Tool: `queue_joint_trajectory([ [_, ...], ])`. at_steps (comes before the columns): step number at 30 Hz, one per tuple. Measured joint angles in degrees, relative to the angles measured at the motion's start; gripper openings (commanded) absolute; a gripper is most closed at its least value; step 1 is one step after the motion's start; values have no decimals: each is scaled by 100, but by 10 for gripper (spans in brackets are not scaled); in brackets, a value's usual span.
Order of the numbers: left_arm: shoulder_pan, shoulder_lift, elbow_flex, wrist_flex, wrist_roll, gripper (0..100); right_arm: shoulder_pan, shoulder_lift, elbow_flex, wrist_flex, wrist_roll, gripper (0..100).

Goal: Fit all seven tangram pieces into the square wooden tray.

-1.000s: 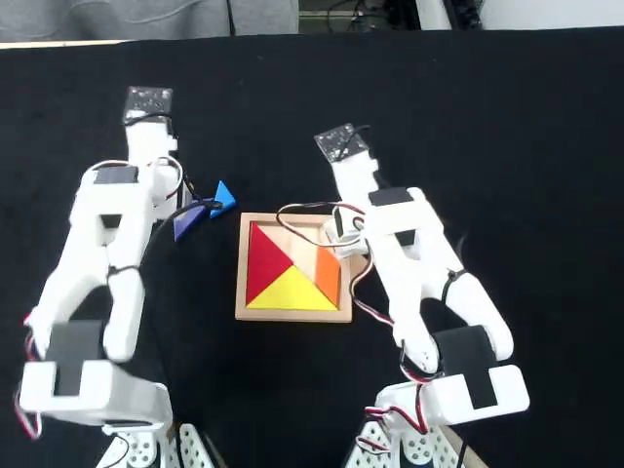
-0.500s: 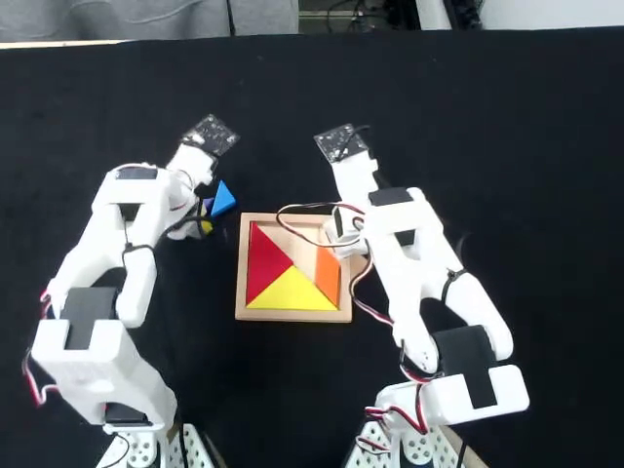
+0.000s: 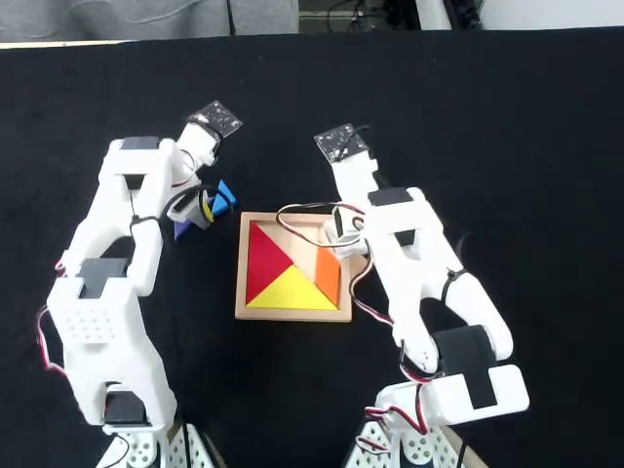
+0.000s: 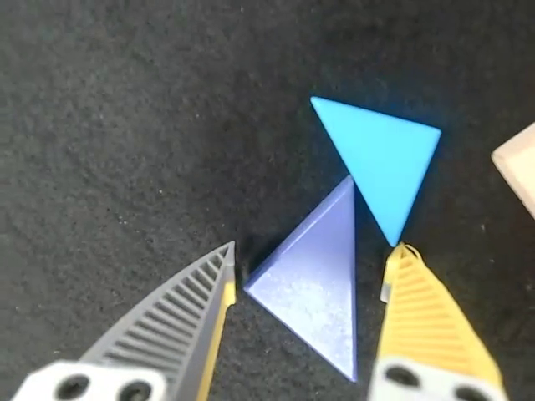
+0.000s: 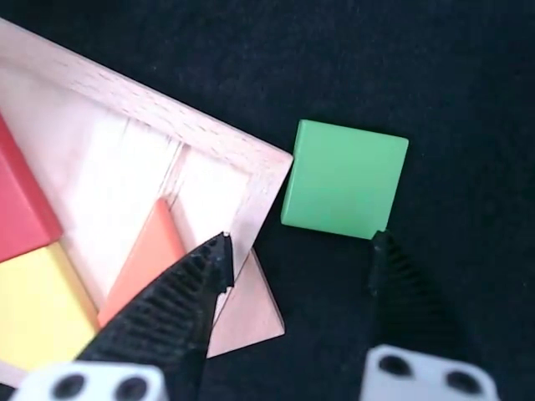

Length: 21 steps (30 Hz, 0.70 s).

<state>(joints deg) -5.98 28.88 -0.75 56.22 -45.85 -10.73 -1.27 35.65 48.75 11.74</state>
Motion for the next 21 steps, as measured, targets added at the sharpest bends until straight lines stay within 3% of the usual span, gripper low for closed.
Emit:
queue_joint_trajectory([
  [21, -255, 202, -457, 782, 18, 270, 0, 0, 62, 0, 273, 261],
])
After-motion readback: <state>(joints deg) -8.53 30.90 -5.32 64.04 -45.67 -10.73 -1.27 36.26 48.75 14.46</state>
